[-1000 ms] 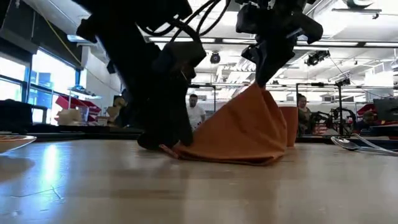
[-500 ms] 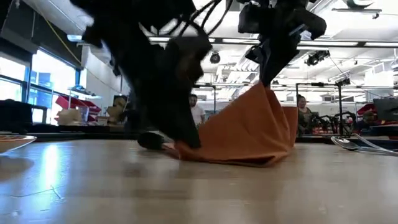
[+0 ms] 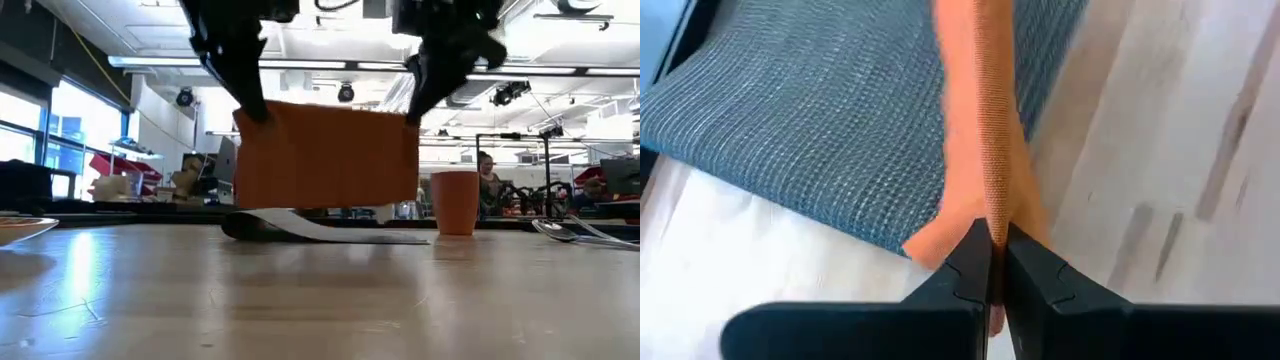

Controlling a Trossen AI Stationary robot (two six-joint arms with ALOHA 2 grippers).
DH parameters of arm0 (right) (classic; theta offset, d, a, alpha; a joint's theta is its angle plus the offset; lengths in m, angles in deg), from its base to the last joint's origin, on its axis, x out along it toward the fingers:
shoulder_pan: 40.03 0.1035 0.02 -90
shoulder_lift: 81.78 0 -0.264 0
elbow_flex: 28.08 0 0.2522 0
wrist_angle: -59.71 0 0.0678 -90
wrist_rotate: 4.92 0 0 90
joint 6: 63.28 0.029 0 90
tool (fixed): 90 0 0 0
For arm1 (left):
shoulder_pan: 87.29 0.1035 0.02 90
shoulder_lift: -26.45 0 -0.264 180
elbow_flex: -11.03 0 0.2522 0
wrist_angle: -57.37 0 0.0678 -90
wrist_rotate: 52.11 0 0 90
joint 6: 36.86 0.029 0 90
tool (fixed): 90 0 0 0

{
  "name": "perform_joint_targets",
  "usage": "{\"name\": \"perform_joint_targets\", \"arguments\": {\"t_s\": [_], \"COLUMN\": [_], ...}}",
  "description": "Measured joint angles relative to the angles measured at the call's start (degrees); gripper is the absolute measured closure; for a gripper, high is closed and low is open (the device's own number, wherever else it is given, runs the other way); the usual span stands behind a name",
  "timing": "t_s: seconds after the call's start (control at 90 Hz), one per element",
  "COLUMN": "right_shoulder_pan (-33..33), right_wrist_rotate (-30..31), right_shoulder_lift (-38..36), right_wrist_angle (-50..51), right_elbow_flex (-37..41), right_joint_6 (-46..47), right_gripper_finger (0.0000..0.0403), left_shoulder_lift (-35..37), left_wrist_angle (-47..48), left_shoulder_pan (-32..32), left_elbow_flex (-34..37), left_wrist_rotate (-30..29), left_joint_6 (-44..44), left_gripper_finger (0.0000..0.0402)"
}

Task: Set table place
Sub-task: Fold the orange table napkin

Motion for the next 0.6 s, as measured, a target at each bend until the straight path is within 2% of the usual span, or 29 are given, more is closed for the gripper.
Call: {"name": "perform_joint_targets", "arguments": {"t_s": [0.078, 0.2, 0.311, 0.422, 0.511, 0.6], "right_shoulder_pan": [2.17, 6.58, 10.64, 13.74, 14.76, 15.08], "right_wrist_rotate": [-4.17, -15.18, -19.56, -20.24, -21.12, -24.44], "right_shoulder_lift": [0.01, 0.97, 1.49, 1.52, 0.70, -0.60], "right_wrist_angle": [-6.46, -17.89, -25.46, -27.24, -26.91, -23.10], "right_elbow_flex": [6.64, 16.54, 21.95, 24.50, 24.25, 22.33], "right_joint_6": [3.69, 11.63, 18.26, 20.77, 21.39, 21.67], "right_gripper_finger": [0.0403, 0.0403, 0.0399, 0.0371, 0.0330, 0.0284], "left_shoulder_lift": [-4.07, -10.38, -13.95, -14.85, -13.82, -12.11], "left_wrist_angle": [-4.56, -17.41, -26.12, -25.45, -22.73, -18.40], "left_shoulder_pan": [-2.71, -6.70, -9.39, -11.37, -11.95, -11.98], "left_elbow_flex": [0.01, 0.05, -0.15, -2.01, -3.46, -6.12], "left_wrist_rotate": [3.01, 14.23, 21.69, 24.17, 27.27, 29.29], "left_joint_6": [1.67, 2.94, 0.69, -2.39, -3.03, -3.80], "left_gripper_finger": [0.0401, 0.0399, 0.0387, 0.0368, 0.0351, 0.0341]}}
